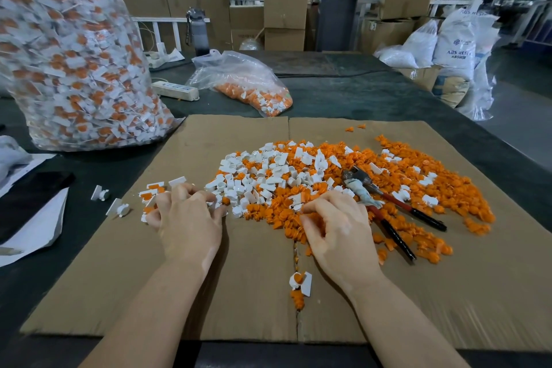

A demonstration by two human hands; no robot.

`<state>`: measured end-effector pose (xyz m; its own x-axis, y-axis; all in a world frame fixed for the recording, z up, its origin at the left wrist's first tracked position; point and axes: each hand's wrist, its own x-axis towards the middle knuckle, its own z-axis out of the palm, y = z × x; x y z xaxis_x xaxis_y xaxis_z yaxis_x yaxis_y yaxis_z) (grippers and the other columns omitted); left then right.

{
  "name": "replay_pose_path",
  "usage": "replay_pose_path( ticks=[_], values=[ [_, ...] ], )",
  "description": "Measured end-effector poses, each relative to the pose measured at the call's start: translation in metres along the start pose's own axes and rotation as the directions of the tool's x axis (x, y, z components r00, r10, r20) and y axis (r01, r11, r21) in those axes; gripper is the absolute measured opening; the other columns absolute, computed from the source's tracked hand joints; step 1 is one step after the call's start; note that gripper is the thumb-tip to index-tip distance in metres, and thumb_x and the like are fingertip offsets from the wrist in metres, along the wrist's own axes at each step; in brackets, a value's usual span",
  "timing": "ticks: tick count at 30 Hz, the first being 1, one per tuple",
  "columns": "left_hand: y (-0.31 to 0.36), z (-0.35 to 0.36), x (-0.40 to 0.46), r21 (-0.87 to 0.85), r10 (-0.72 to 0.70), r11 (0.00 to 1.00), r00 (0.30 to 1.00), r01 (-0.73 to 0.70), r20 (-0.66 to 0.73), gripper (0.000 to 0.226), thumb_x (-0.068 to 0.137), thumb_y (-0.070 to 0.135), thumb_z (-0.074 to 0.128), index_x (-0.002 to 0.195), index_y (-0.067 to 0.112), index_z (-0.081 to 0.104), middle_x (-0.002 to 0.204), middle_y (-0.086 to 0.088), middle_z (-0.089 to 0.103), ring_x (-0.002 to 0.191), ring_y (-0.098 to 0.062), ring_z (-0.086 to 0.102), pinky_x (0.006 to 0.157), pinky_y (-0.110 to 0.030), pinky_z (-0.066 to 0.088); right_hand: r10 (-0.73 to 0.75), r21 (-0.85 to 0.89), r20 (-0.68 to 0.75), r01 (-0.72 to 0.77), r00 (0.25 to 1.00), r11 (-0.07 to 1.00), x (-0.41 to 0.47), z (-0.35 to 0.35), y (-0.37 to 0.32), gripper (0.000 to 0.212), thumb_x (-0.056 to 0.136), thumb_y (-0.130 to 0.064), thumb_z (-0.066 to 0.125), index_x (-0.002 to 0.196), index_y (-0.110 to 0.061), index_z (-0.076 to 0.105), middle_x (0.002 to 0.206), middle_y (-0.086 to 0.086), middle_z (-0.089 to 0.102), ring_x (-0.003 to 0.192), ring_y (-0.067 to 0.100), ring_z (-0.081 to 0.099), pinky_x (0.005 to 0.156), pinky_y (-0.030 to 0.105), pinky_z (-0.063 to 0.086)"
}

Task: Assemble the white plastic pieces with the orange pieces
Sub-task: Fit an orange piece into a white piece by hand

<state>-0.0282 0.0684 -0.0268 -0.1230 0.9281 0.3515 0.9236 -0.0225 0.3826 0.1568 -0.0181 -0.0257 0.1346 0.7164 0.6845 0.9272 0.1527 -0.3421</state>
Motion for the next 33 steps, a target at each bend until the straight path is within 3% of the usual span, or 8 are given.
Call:
replay_pose_path(
  ticks=[5, 11, 15, 19, 24, 27, 30, 33],
  values=[
    [0.000, 0.001, 0.000, -0.021, -0.020, 1.000, 1.000, 0.020, -0.007, 0.025, 0.083, 0.036, 0.068, 0.104, 0.024, 0.070, 0.119, 0.001, 0.049, 0.116, -0.024, 0.029, 0.084, -0.036, 0.017, -0.034, -0.191, 0.056, 0.044, 0.998, 0.981, 0.001, 0.002, -0.002, 0.017, 0.074, -0.030, 0.077, 0.078, -0.015, 0.071, 0.080, 0.001, 0.062, 0.076, 0.021, 0.058, 0.071, 0.038, 0.042],
    [0.000, -0.001, 0.000, -0.022, -0.045, 0.999, 0.999, 0.045, 0.007, 0.025, 0.084, 0.040, 0.066, 0.102, 0.024, 0.071, 0.118, 0.001, 0.048, 0.114, -0.024, 0.028, 0.085, -0.038, 0.018, -0.022, -0.205, 0.050, 0.032, 0.999, 0.978, 0.002, 0.004, -0.002, 0.008, 0.073, -0.020, 0.079, 0.074, -0.015, 0.072, 0.075, 0.001, 0.061, 0.071, 0.021, 0.058, 0.068, 0.038, 0.043],
    [0.001, -0.005, -0.003, -0.193, -0.041, 0.981, 0.996, 0.025, -0.075, 0.021, 0.085, 0.036, 0.066, 0.098, 0.021, 0.069, 0.120, -0.004, 0.051, 0.115, -0.025, 0.032, 0.089, -0.038, 0.024, -0.018, -0.226, 0.046, 0.028, 0.999, 0.974, 0.002, 0.005, -0.001, 0.009, 0.077, -0.015, 0.076, 0.073, -0.014, 0.068, 0.075, 0.002, 0.061, 0.070, 0.022, 0.058, 0.065, 0.039, 0.045],
    [0.017, -0.011, -0.009, -0.620, 0.055, 0.784, 0.998, -0.026, 0.027, 0.007, 0.089, 0.025, 0.061, 0.096, 0.026, 0.061, 0.097, 0.004, 0.062, 0.085, -0.007, 0.055, 0.068, -0.018, 0.040, 0.015, -0.198, 0.006, -0.014, 1.000, 0.980, 0.002, 0.006, -0.001, 0.010, 0.083, -0.012, 0.070, 0.075, -0.011, 0.063, 0.078, 0.004, 0.059, 0.072, 0.023, 0.056, 0.065, 0.039, 0.045],
    [0.045, -0.010, -0.025, -0.838, 0.083, 0.503, 0.954, 0.211, 0.290, 0.014, 0.089, 0.016, 0.062, 0.086, 0.028, 0.067, 0.087, 0.004, 0.069, 0.070, -0.005, 0.066, 0.062, -0.012, 0.051, 0.067, -0.041, -0.063, -0.069, 0.996, 0.997, 0.002, 0.003, -0.001, 0.006, 0.085, -0.007, 0.066, 0.079, -0.006, 0.062, 0.074, 0.005, 0.061, 0.068, 0.023, 0.058, 0.062, 0.041, 0.050],
    [0.054, -0.007, -0.033, -0.831, 0.127, 0.505, 0.932, 0.233, 0.339, 0.013, 0.080, 0.029, 0.071, 0.093, 0.030, 0.069, 0.088, 0.007, 0.069, 0.074, -0.003, 0.066, 0.056, -0.006, 0.046, 0.083, 0.036, -0.081, -0.080, 0.993, 0.996, 0.001, 0.000, -0.002, 0.002, 0.085, -0.005, 0.064, 0.083, -0.005, 0.063, 0.071, 0.004, 0.063, 0.062, 0.019, 0.060, 0.055, 0.034, 0.052],
    [0.061, -0.005, -0.036, -0.810, 0.165, 0.554, 0.928, 0.193, 0.334, 0.016, 0.083, 0.027, 0.070, 0.098, 0.027, 0.071, 0.095, 0.005, 0.068, 0.081, -0.007, 0.066, 0.071, -0.015, 0.052, 0.138, 0.077, -0.057, -0.133, 0.989, 0.988, 0.001, -0.002, -0.001, 0.002, 0.087, -0.006, 0.062, 0.086, -0.004, 0.063, 0.071, 0.004, 0.063, 0.062, 0.018, 0.060, 0.053, 0.032, 0.052],
    [0.068, -0.004, -0.040, -0.855, 0.160, 0.437, 0.911, 0.279, 0.379, 0.013, 0.089, 0.015, 0.062, 0.097, 0.017, 0.072, 0.082, 0.000, 0.072, 0.075, -0.012, 0.070, 0.076, -0.023, 0.056, 0.158, 0.145, -0.020, -0.154, 0.987, 0.977, 0.000, -0.002, 0.000, 0.003, 0.086, -0.004, 0.063, 0.089, -0.005, 0.064, 0.075, 0.003, 0.066, 0.066, 0.014, 0.061, 0.059, 0.028, 0.053]
  ],
)
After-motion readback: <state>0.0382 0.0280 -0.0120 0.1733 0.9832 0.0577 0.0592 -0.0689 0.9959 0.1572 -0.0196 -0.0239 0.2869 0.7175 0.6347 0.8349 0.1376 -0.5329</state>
